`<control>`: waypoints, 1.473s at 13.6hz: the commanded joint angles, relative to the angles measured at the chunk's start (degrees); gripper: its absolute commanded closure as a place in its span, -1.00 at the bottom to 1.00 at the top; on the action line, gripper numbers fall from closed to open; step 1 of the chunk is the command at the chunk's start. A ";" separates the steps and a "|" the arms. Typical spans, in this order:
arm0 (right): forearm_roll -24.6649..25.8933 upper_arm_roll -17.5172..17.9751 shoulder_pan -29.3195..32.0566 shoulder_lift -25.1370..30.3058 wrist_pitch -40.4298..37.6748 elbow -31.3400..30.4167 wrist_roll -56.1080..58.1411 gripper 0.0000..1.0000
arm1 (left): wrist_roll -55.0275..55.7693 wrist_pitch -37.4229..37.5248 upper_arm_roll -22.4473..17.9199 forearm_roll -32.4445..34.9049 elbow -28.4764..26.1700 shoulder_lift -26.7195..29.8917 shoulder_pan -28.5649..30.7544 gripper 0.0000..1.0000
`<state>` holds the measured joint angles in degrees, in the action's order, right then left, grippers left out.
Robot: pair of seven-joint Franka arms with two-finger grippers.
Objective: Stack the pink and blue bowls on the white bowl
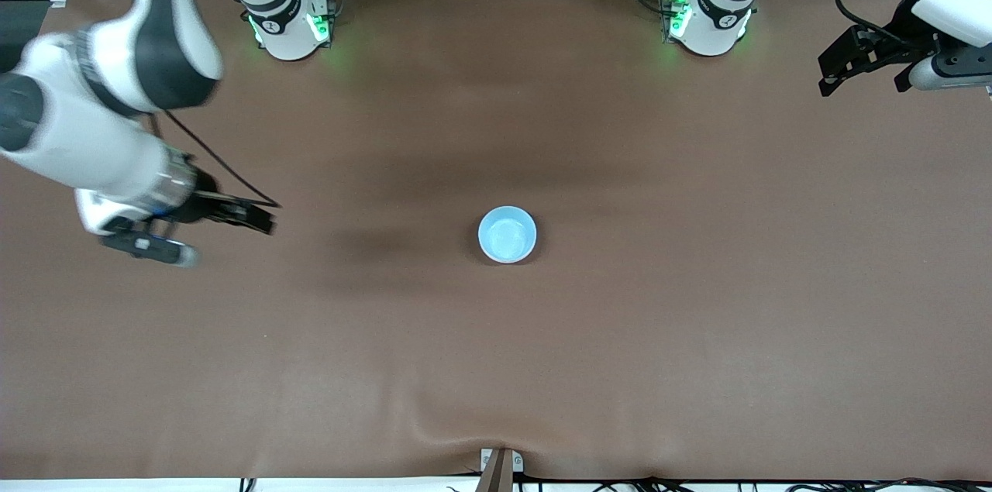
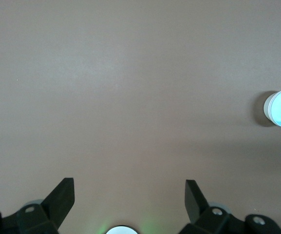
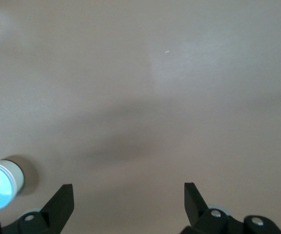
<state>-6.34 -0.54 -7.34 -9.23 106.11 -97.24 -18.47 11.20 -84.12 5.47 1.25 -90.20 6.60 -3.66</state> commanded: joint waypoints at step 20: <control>4.23 -2.36 8.92 10.46 -25.60 10.22 16.45 -1.00 | -1.27 0.10 -0.37 0.51 1.08 -0.54 0.59 -1.00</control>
<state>-2.22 -4.37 0.71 1.95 81.81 -88.70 0.44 10.92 -84.12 4.99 1.25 -90.13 6.34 -3.24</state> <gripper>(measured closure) 0.000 0.000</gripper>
